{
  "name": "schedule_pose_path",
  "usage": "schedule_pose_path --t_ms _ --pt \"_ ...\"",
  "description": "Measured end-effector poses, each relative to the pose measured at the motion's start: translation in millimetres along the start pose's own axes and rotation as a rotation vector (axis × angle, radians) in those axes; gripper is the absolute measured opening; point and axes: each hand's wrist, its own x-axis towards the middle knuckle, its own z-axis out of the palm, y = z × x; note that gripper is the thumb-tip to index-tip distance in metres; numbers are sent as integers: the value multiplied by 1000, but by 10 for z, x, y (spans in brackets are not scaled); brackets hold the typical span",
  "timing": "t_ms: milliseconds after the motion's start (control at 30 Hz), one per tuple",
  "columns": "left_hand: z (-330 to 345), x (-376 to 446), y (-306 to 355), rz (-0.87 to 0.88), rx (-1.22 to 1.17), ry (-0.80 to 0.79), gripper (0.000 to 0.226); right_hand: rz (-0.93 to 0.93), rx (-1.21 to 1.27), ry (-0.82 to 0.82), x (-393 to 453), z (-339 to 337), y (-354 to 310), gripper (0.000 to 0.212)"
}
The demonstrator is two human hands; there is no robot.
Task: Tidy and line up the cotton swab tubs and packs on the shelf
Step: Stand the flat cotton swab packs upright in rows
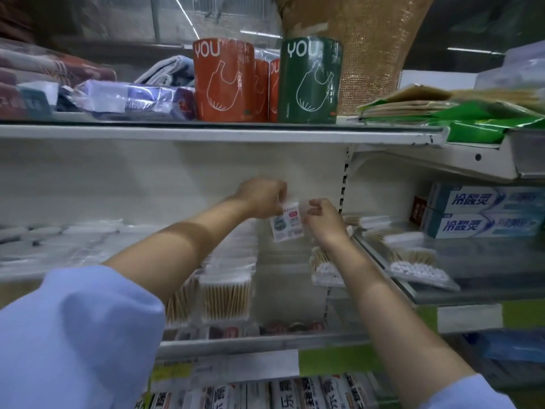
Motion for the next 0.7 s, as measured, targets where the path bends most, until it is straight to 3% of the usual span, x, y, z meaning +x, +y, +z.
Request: schedule_pose_path --t_ms 100,333,500,700 --pt "119 91 1 10 113 -60 25 -18 -72 28 -22 -30 11 36" --pt "343 109 84 129 410 -153 30 -160 -550 40 -61 -130 27 41" --pt "342 111 83 205 477 -128 29 -137 -914 -7 -73 -200 49 37" --pt "286 100 60 224 399 -138 42 -86 -1057 -154 -59 -171 141 34"
